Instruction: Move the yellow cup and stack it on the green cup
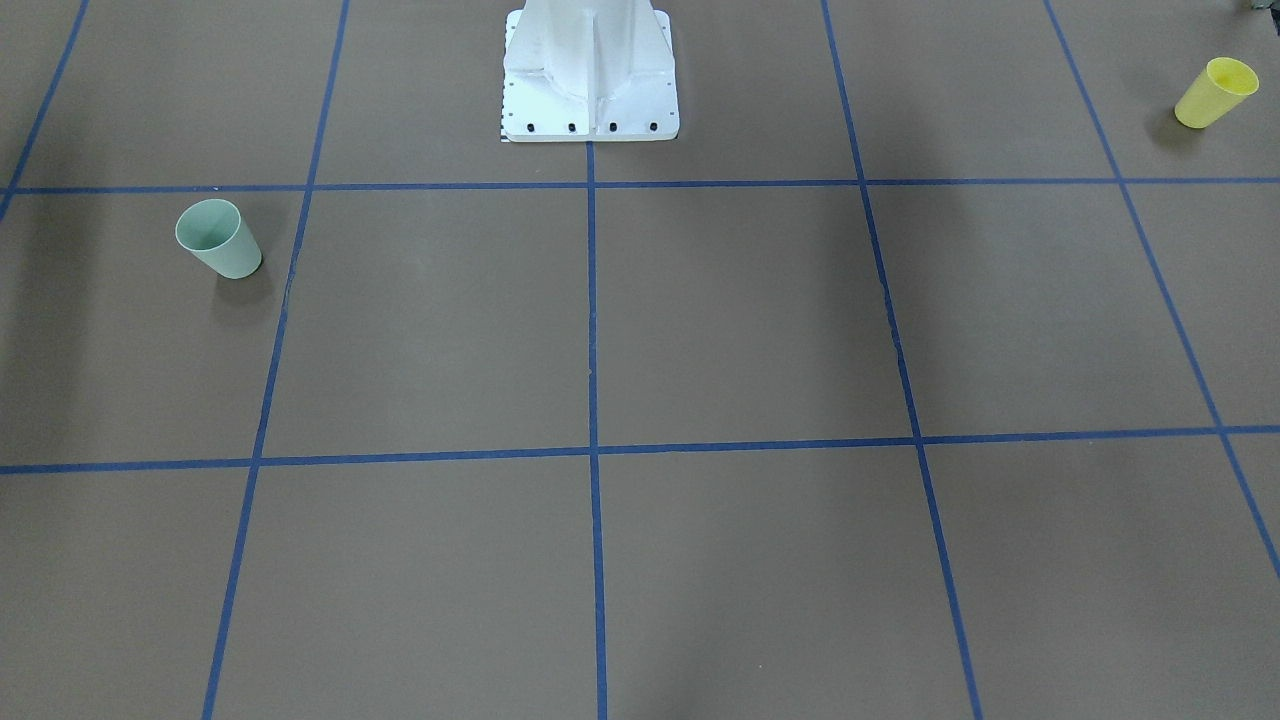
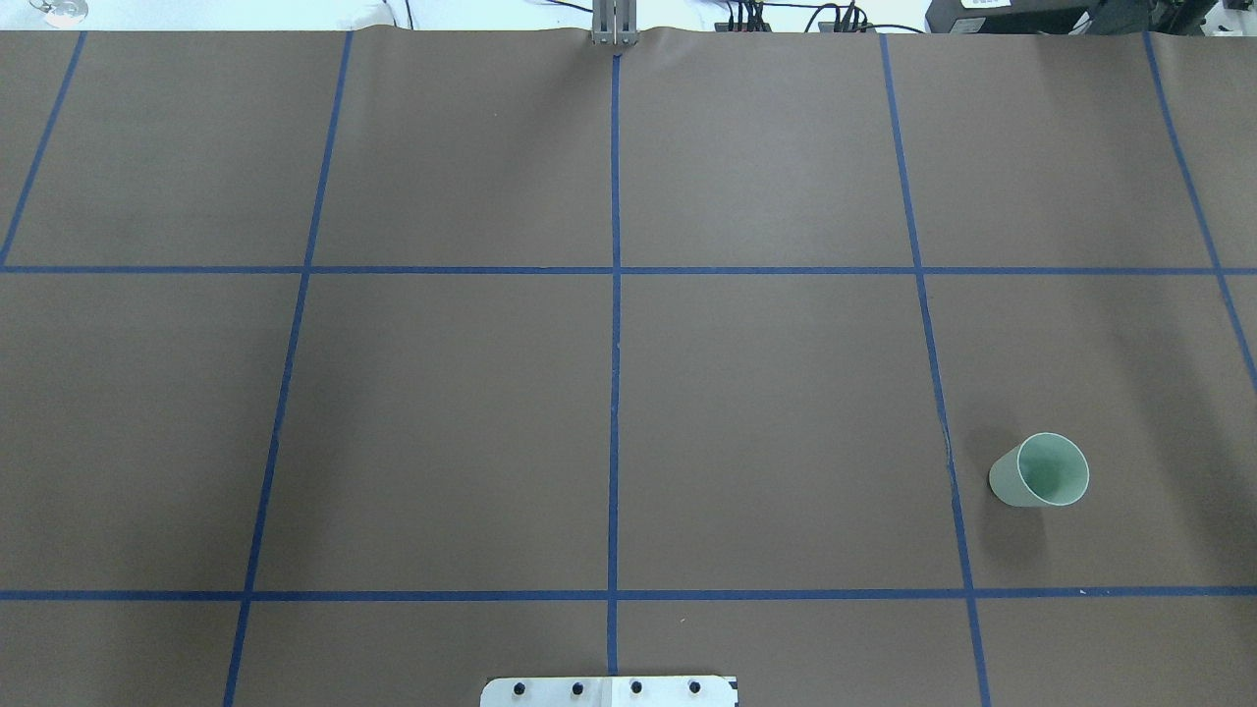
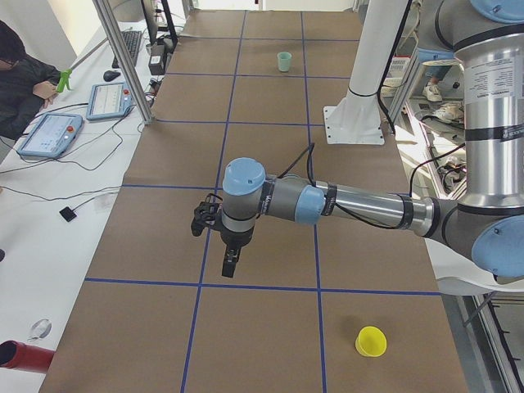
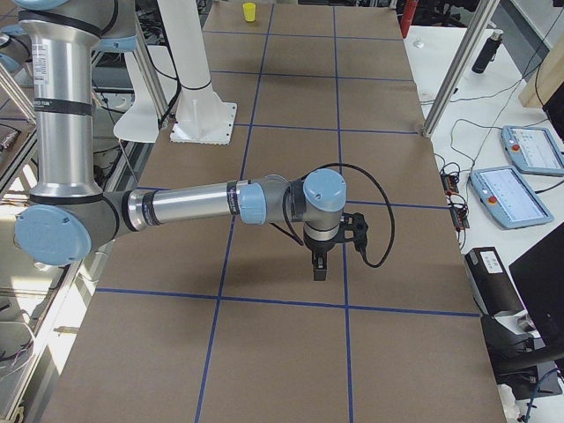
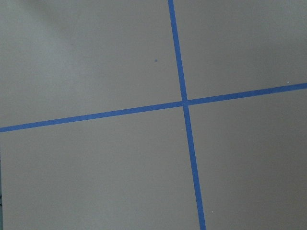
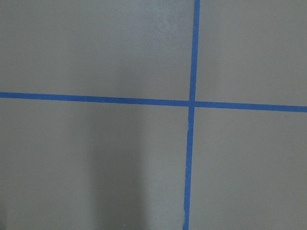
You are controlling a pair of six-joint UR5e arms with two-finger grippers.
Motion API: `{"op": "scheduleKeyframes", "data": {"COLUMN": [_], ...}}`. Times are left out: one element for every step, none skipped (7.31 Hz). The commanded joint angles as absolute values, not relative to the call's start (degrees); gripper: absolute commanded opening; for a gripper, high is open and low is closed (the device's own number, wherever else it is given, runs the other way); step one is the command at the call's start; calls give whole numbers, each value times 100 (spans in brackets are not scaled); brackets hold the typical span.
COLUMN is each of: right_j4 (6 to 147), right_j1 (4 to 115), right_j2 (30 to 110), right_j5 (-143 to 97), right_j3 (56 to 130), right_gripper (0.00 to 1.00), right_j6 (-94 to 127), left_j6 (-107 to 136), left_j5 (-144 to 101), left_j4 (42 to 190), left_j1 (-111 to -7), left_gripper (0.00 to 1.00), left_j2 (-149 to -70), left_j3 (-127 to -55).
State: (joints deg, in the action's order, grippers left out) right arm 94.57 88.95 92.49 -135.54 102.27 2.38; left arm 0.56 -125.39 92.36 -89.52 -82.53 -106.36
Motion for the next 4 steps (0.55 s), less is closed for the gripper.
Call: {"op": "scheduleKeyframes", "data": {"right_j4": [9448, 9448, 9448, 9466], "right_j1": [8895, 8895, 8895, 8886], "right_j2": [9229, 9220, 9202, 9167], "right_j5": [-13570, -13570, -13570, -13562], "right_j3": [10222, 10230, 10257, 10266], "right_gripper": [100, 100, 100, 100], "right_j6": [255, 264, 264, 238], "left_j6": [114, 114, 114, 114], "left_j5": [-12542, -12542, -12542, -12542], "left_j4": [9237, 9263, 9264, 9255], "left_j1": [-8956, -8956, -8956, -8965], "left_gripper": [100, 100, 100, 100], "left_j2": [-8244, -8253, -8209, -8148], "left_j3": [-10643, -10626, -10635, -10583]}}
